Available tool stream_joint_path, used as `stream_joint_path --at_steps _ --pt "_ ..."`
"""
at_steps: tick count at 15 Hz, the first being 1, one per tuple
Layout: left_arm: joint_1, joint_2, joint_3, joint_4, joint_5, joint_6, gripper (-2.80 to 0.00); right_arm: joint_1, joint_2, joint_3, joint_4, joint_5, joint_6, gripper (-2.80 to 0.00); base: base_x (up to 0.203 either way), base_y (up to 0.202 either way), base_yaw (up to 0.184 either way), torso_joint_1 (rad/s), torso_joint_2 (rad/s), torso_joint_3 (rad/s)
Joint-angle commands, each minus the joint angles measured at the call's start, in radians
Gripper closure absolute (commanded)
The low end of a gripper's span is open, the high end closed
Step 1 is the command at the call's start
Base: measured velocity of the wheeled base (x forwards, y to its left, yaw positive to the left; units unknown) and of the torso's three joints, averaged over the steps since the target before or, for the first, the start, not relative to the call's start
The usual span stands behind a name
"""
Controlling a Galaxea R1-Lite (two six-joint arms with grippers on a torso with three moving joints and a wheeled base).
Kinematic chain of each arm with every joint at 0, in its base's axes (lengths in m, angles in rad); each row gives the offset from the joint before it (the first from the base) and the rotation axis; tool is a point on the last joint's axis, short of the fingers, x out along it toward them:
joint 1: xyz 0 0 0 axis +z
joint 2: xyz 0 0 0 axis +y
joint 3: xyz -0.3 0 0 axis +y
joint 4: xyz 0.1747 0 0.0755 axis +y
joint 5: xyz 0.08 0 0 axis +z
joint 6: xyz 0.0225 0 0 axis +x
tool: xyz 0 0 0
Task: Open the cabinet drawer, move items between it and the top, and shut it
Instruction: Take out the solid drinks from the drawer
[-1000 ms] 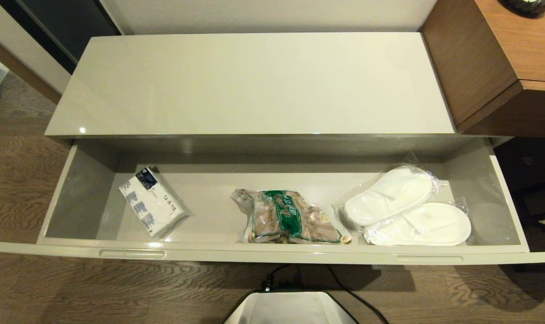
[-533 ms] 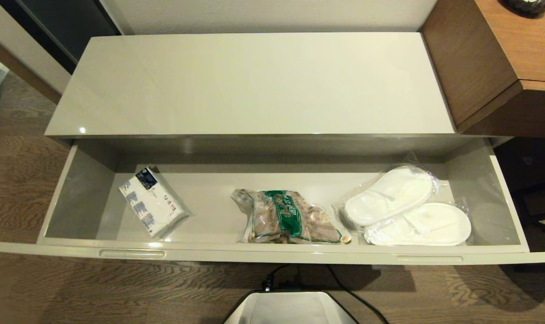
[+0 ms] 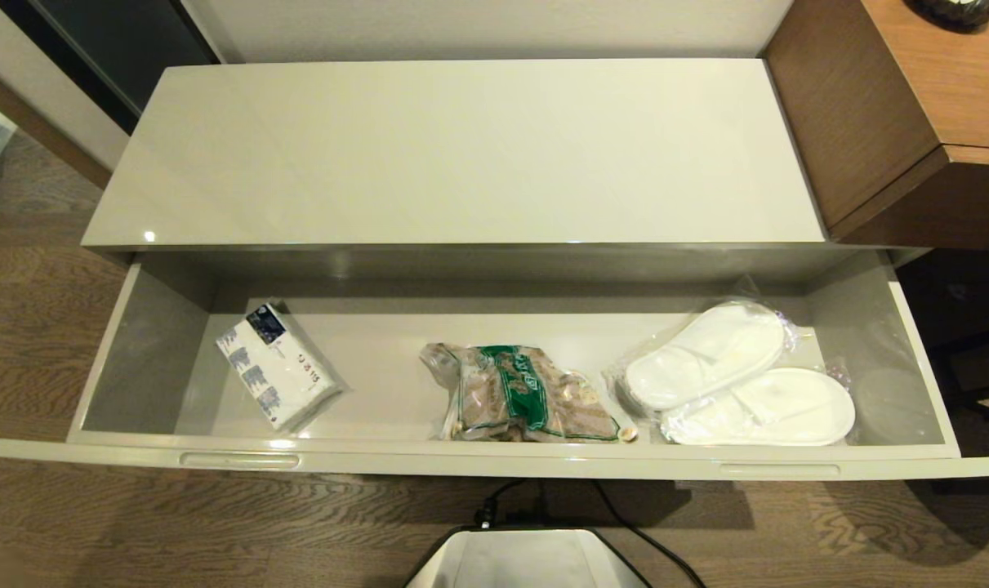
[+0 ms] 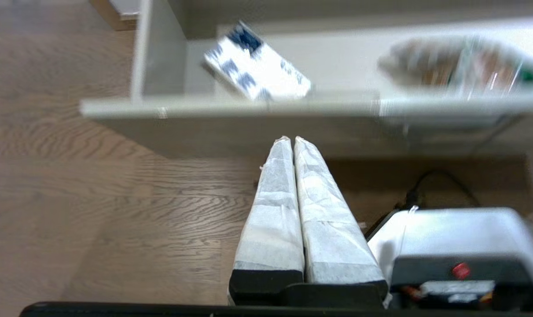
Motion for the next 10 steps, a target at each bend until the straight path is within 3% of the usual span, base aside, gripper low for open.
stream_joint_path --at_steps 1,3,5,8,10 --pt "0.007 0.329 -0.296 0.059 0.006 -0.062 0.00 0.000 -0.013 0.003 0.000 0.000 0.000 0.00 0.000 0.000 0.000 0.000 0.00 0.000" --pt "0.002 0.631 -0.641 0.184 0.004 -0.124 0.00 0.000 -0.013 0.003 0.000 0.000 0.000 0.00 0.000 0.000 0.000 0.000 0.00 0.000" --pt "-0.029 0.890 -0.893 0.318 -0.016 -0.186 0.00 0.000 -0.013 0.003 0.000 0.000 0.000 0.00 0.000 0.000 0.000 0.000 0.00 0.000" --pt "-0.097 1.206 -1.074 0.442 -0.103 -0.295 0.00 0.000 -0.013 0.005 0.000 0.000 0.000 0.00 0.000 0.000 0.000 0.000 0.00 0.000" --pt "-0.144 1.326 -1.151 0.493 -0.180 -0.372 0.00 0.000 -0.013 0.003 0.000 0.000 0.000 0.00 0.000 0.000 0.000 0.000 0.00 0.000"
